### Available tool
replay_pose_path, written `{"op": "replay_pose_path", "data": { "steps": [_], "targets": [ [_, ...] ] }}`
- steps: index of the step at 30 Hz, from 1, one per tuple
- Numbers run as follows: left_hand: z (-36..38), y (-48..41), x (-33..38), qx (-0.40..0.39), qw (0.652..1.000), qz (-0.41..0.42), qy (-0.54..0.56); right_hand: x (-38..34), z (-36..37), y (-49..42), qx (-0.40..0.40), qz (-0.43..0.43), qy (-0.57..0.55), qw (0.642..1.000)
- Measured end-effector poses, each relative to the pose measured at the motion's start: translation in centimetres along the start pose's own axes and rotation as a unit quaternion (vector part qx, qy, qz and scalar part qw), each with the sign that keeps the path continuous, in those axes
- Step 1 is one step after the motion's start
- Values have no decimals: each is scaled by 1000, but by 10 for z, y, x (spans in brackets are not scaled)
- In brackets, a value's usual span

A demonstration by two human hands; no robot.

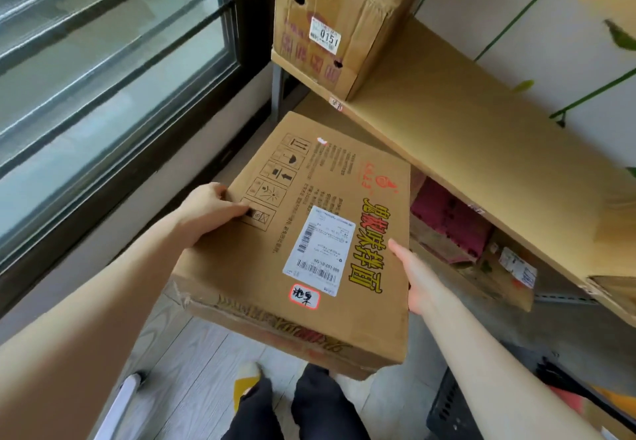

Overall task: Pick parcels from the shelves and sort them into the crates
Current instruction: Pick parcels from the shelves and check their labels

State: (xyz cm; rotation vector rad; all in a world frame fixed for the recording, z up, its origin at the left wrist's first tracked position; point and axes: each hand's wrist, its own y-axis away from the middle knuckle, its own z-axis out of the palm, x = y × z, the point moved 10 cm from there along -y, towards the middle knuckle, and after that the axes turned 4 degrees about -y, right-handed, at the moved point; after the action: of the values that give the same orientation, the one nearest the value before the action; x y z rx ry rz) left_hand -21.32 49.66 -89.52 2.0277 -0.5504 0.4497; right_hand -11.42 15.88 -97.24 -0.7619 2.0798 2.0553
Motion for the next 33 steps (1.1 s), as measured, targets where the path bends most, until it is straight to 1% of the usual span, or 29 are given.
{"op": "replay_pose_path", "data": {
  "steps": [2, 5, 7, 10, 12, 14, 19, 22, 23, 25, 27, 29, 30, 31, 33],
  "targets": [
    [11, -34, 10, -24, 1000, 10, -2, -13, 0, -40, 7, -6, 1, 1000],
    [33, -108, 21, -46, 999, 19, -2, -33, 2, -112, 20, -30, -10, 999],
    [47, -164, 28, -31, 999, 36, -17, -47, 0, -165, 35, -59, -19, 997],
    [67, -249, 43, 12, 997, 67, -45, -76, 3, -243, 53, -99, -39, 993],
    [76, -300, 49, 30, 997, 68, -32, -102, 2, -282, 71, -126, -47, 988],
    [83, -347, 57, 22, 996, 83, -9, -127, -2, -319, 89, -153, -61, 982],
    [93, -415, 79, -1, 990, 128, 55, -178, 1, -384, 85, -197, -75, 974],
    [92, -436, 93, -4, 987, 152, 59, -195, 5, -407, 100, -208, -69, 971],
    [89, -443, 96, -2, 985, 156, 78, -202, 7, -412, 104, -212, -72, 969],
    [80, -459, 93, 30, 971, 158, 177, -219, 12, -421, 109, -220, -74, 967],
    [65, -470, 82, 121, 941, 154, 277, -237, 15, -427, 116, -226, -66, 965],
    [59, -478, 69, 198, 924, 140, 294, -252, 21, -434, 116, -231, -49, 965],
    [61, -482, 64, 214, 922, 127, 298, -257, 24, -437, 113, -231, -41, 966],
    [64, -486, 60, 213, 921, 105, 309, -262, 27, -440, 111, -235, -33, 965],
    [74, -494, 57, 171, 917, 71, 354, -269, 30, -443, 114, -243, -25, 963]
  ]
}}
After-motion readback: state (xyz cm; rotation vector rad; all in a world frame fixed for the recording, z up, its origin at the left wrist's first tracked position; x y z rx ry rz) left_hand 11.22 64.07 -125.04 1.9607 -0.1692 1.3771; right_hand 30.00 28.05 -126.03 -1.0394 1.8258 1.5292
